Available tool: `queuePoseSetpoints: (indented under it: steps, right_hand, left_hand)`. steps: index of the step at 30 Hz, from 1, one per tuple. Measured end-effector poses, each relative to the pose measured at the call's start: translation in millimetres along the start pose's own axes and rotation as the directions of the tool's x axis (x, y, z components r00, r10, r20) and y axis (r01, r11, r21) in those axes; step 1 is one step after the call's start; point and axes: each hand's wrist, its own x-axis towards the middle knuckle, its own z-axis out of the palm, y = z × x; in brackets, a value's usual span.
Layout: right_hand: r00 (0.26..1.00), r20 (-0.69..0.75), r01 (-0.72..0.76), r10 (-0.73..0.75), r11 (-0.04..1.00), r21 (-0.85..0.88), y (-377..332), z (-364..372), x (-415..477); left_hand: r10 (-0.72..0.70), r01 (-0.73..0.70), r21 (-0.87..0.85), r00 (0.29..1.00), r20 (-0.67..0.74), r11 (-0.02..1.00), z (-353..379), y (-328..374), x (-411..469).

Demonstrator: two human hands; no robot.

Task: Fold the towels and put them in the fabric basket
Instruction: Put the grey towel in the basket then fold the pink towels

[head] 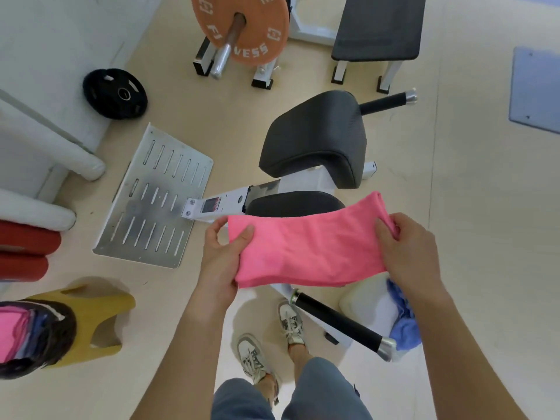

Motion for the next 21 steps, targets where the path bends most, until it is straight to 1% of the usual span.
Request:
queuePoseSetpoints:
  steps: [2, 4, 6, 8, 10, 12, 15, 19, 21]
  right_hand:
    - [0.993, 0.028, 0.115, -0.115, 0.993, -0.028, -22.2, -9.6, -4.1]
    - [0.968, 0.056, 0.245, -0.244, 0.969, -0.018, -49.8, -12.2, -10.0]
    - [0.932, 0.089, 0.351, -0.352, 0.936, 0.021, -78.4, -9.2, -19.5]
    - [0.897, 0.124, 0.419, -0.424, 0.906, 0.069, -100.1, -4.9, -30.3]
    - [0.879, 0.149, 0.435, -0.453, 0.890, 0.137, -112.3, -3.8, -38.5]
    - [0.873, 0.161, 0.429, -0.460, 0.882, 0.194, -118.1, -5.6, -43.1]
    - [0.846, 0.202, 0.456, -0.493, 0.867, 0.202, -124.6, -9.2, -50.1]
    - [0.854, 0.191, 0.436, -0.484, 0.866, 0.243, -133.5, -15.9, -55.3]
    - [0.832, 0.228, 0.465, -0.506, 0.859, 0.212, -137.5, -17.0, -57.8]
  left_hand:
    - [0.088, -0.090, 0.023, 0.991, 0.106, 0.996, 5.8, 17.4, -18.8]
    - [0.181, -0.193, 0.041, 0.962, 0.204, 0.980, 15.5, 31.2, -37.0]
    - [0.246, -0.268, 0.053, 0.933, 0.262, 0.962, 27.1, 39.8, -53.9]
    - [0.281, -0.309, 0.058, 0.916, 0.288, 0.949, 37.4, 44.1, -68.0]
    - [0.299, -0.323, 0.041, 0.910, 0.287, 0.945, 42.4, 47.7, -77.7]
    - [0.307, -0.319, 0.006, 0.918, 0.249, 0.948, 41.8, 52.8, -82.9]
    - [0.338, -0.342, -0.013, 0.918, 0.210, 0.939, 37.1, 59.0, -89.1]
    - [0.355, -0.369, 0.035, 0.913, 0.201, 0.929, 33.0, 62.0, -95.8]
    - [0.379, -0.401, 0.086, 0.904, 0.198, 0.912, 32.4, 63.7, -98.2]
